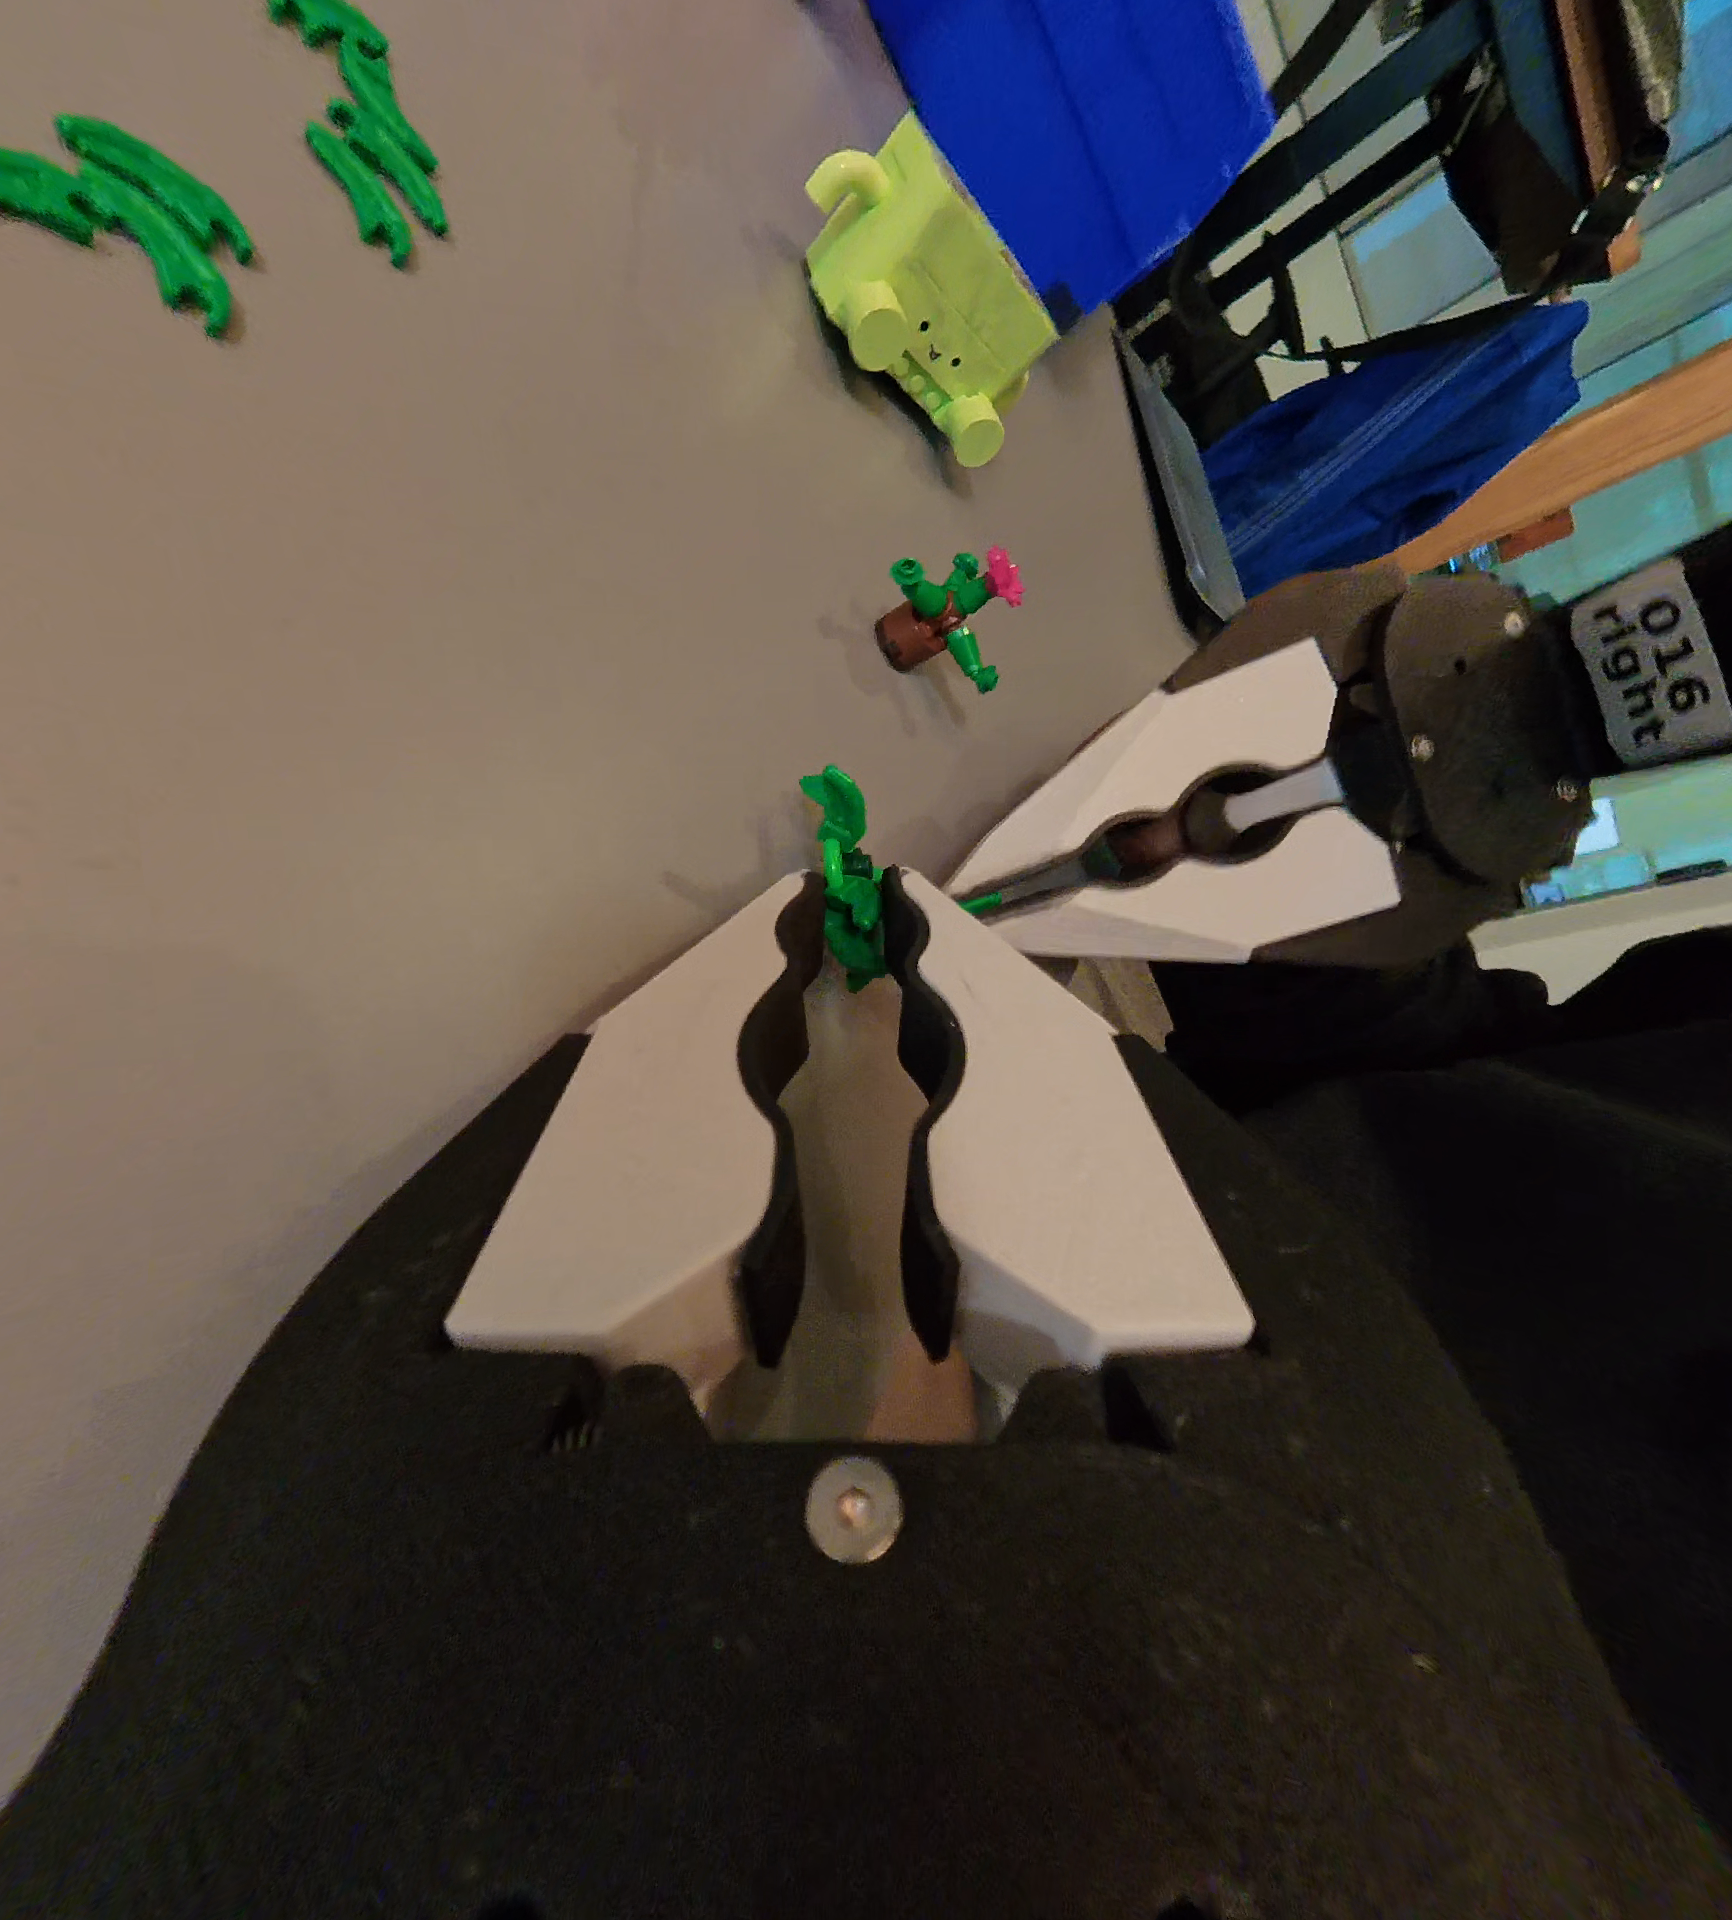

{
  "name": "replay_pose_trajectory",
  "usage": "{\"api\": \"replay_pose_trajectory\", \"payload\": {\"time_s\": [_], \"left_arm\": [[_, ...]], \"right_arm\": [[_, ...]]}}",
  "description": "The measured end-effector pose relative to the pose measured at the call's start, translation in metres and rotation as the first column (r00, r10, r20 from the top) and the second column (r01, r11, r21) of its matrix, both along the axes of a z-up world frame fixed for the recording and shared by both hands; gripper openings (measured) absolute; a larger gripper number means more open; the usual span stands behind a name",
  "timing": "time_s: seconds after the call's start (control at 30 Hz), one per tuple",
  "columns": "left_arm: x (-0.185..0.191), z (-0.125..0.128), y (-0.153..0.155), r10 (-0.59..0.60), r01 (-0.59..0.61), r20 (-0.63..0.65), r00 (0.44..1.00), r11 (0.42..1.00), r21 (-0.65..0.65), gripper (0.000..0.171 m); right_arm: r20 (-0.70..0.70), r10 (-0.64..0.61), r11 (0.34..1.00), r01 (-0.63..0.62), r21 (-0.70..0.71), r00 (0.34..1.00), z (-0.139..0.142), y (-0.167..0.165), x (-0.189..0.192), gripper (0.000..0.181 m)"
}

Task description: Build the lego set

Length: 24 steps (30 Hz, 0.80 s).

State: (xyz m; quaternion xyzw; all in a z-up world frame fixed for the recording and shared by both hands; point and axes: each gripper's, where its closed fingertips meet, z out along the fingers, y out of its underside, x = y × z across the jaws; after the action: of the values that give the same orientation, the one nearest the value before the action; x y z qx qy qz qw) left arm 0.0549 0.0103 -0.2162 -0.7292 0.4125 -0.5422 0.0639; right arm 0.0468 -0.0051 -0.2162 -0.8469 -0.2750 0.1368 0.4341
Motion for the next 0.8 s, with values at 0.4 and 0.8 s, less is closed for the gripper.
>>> {"api": "replay_pose_trajectory", "payload": {"time_s": [0.4,0.8], "left_arm": [[-0.005,-0.012,-0.021,-0.102,0.116,-0.118,0.988,0.986,0.121,0.02],[-0.003,-0.011,-0.018,-0.141,0.166,-0.214,0.967,0.981,0.103,0.027]], "right_arm": [[-0.041,-0.045,0.997,0.042,-0.06,0.998,-0.008,-0.002,0.008,0.001],[0.011,-0.02,0.998,0.021,-0.054,1.0,-0.012,-0.005,0.003,0.002]]}}
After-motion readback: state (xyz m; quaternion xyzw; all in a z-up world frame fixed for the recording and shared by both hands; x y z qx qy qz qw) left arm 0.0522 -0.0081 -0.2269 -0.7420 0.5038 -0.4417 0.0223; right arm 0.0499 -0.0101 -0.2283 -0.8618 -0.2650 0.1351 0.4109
